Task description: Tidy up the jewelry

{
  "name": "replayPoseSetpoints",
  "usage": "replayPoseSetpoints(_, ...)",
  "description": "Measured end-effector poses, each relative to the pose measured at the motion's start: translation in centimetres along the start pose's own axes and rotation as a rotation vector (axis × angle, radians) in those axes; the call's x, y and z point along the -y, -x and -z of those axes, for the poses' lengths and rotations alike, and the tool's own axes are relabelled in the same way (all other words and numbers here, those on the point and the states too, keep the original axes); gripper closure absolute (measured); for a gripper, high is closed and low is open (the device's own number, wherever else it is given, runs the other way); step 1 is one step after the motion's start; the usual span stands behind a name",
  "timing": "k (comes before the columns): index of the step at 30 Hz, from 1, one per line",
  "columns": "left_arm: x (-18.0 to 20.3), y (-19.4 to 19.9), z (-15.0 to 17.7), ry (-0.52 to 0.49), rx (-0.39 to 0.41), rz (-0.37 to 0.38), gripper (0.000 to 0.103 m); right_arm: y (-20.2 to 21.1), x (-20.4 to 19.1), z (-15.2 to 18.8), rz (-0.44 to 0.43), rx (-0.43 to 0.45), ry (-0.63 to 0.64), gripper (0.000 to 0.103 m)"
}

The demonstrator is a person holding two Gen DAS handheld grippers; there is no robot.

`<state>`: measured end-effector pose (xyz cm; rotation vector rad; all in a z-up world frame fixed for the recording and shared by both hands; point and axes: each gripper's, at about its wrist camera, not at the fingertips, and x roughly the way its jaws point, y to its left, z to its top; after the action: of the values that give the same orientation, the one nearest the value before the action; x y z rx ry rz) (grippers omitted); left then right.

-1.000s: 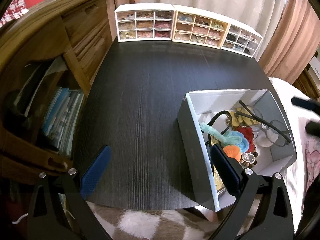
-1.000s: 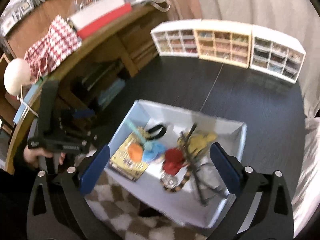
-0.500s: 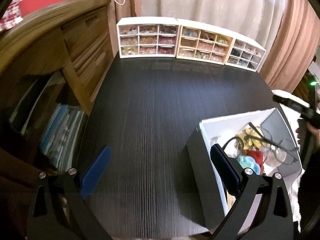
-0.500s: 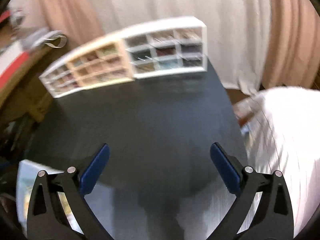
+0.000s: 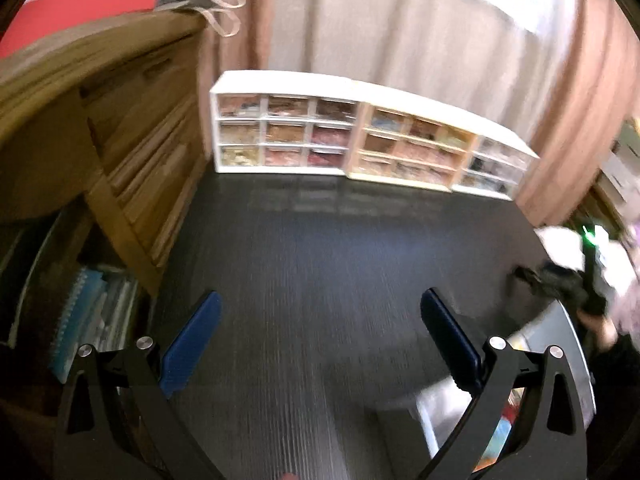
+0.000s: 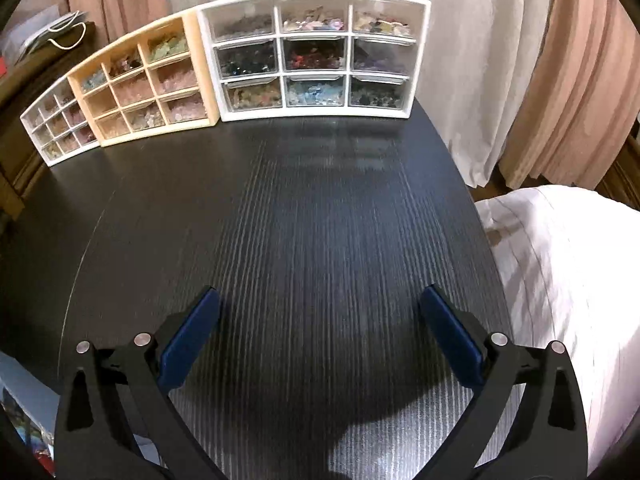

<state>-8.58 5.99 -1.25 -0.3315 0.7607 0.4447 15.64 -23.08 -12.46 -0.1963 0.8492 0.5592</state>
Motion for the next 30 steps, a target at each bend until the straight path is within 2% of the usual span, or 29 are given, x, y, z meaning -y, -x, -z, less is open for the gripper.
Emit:
replayPoseSetpoints(7,1.0,-4.8,-1.4,-0.114,-0.037,-0.060,0.004,-0.2,-0.1,-0.1,0.002,-0.002,0.001,0.006)
replayPoseSetpoints(13,0.5,-8.5,-1.1,-0.093,-0.075,-0.051,0.004,-0.1,0.0,-0.1,0.002,-0.002,0.002,0.006)
replayPoseSetpoints(16,0.3,-10.5,-0.7,-0.078,-0.119,-0.058,0.004,0.0,0.0,-0.1,0.002,-0.002,0.002,0.006)
replayPoseSetpoints(23,1.0,-11.8,-0.4,-0.115,-0.135,-0.110,0.003,-0.1,0.0,-0.1,0.002,-0.002,0.003,0.006)
replayPoseSetpoints(30,1.0,-11.9,-0.6,-0.117,-0.138,-0.098,0.003,-0.1,0.0,-0.1,0.001,-0.002,0.003,0.006)
